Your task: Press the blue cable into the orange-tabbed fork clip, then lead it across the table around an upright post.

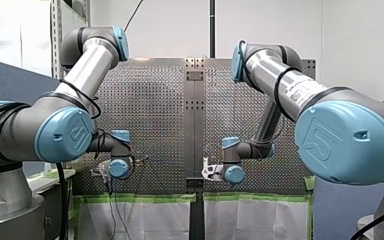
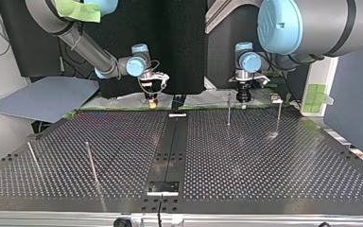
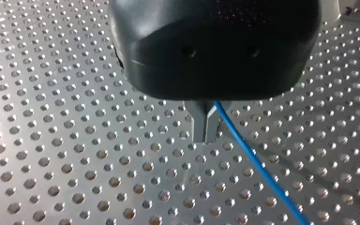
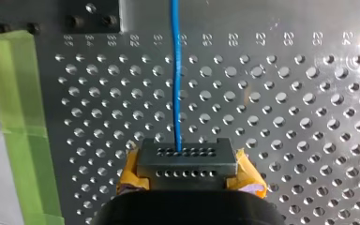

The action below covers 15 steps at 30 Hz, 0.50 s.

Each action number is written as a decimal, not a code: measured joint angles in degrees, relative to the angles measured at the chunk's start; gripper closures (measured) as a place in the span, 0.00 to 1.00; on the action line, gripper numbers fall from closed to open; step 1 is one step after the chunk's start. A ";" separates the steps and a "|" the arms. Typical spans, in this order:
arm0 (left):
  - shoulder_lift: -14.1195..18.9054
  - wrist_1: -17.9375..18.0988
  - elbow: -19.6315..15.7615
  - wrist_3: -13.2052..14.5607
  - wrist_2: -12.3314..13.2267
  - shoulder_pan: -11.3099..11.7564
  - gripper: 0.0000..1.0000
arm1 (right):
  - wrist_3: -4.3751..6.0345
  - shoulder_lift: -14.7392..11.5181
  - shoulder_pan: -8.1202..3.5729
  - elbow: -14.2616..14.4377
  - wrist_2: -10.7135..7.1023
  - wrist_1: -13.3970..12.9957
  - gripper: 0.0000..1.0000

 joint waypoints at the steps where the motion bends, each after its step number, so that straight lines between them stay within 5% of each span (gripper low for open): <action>1: 0.00 -0.05 0.09 -0.03 0.03 0.12 1.00 | -0.01 0.00 -0.12 -0.21 -0.01 0.13 1.00; 15: 0.02 -0.90 0.40 -0.28 0.12 1.02 1.00 | -0.48 0.00 -1.13 -1.65 -0.03 1.12 1.00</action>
